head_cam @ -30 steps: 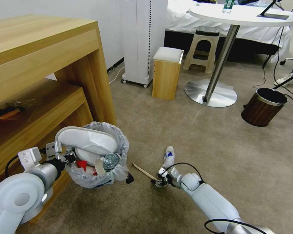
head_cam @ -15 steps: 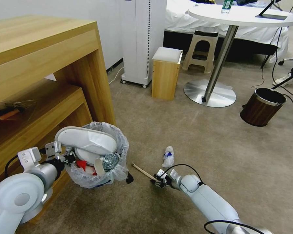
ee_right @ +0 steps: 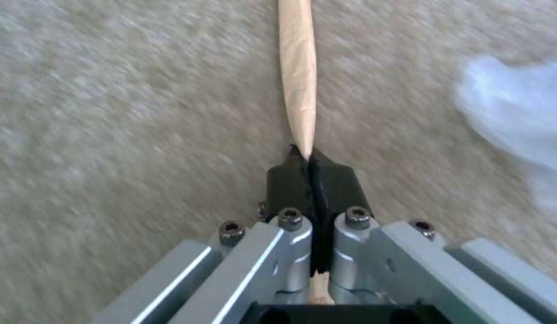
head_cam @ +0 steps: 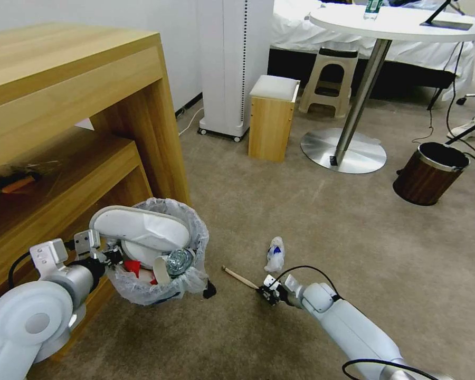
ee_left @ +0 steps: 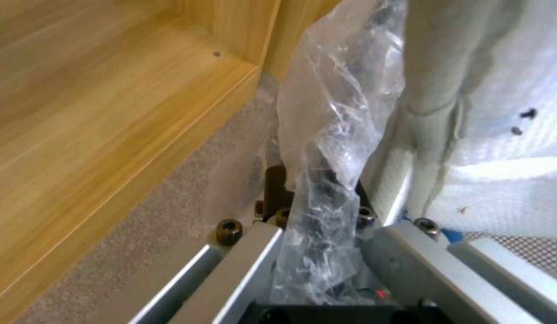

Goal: Pick up the trash bin and place the garbage on the floor into it.

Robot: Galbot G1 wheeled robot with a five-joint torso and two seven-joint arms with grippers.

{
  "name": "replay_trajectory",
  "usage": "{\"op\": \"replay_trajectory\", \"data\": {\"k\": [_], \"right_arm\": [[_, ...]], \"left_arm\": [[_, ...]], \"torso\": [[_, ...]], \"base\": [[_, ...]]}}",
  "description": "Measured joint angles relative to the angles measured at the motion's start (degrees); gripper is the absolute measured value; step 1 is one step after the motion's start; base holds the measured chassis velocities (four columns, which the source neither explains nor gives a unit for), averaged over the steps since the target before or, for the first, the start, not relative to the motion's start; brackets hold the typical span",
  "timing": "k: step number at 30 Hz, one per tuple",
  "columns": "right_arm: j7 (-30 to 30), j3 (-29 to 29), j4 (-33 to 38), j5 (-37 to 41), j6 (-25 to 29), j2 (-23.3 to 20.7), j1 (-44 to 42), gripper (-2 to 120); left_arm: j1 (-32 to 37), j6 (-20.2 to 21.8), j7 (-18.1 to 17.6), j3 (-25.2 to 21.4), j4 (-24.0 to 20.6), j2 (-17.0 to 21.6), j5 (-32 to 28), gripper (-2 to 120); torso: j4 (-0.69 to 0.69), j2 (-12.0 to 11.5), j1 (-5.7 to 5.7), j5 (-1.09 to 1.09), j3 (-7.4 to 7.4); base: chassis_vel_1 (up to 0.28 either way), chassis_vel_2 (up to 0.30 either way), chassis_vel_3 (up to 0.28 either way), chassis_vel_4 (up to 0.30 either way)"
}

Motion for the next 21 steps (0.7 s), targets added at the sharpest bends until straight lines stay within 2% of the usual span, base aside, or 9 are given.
{"op": "replay_trajectory", "data": {"k": [10,13,14,16,21], "right_arm": [[2.0,1.8,5.1,4.3,1.6,-4.4,-0.4,0],[6.0,3.0,10.0,12.0,8.1,-5.9,0.6,0],[6.0,3.0,10.0,12.0,8.1,-5.9,0.6,0],[6.8,3.7,13.1,18.2,11.1,-6.4,1.6,0],[4.3,3.9,20.8,30.6,18.6,-7.0,4.4,0]], "left_arm": [[-0.1,-0.1,0.2,0.0,0.0,0.3,0.0,0],[-0.1,-0.1,0.2,0.4,0.0,0.6,0.0,0],[-0.1,-0.1,0.2,0.4,0.0,0.6,0.0,0],[-0.1,-0.1,0.2,0.7,0.1,0.7,0.0,0],[0.8,0.1,0.1,1.9,-0.2,1.0,-0.4,0]], "torso": [[0.00,0.0,-0.01,0.00,-0.01],[0.01,0.0,-0.02,0.01,-0.02],[0.01,0.0,-0.02,0.01,-0.02],[0.01,0.0,-0.02,0.00,-0.02],[0.02,0.0,-0.02,0.00,-0.02]], "base": [[0.000,0.000,0.000,0.000],[0.000,0.000,0.000,0.000],[0.000,0.000,0.000,0.000],[0.000,0.000,0.000,0.000],[0.000,0.000,0.000,0.000]]}}
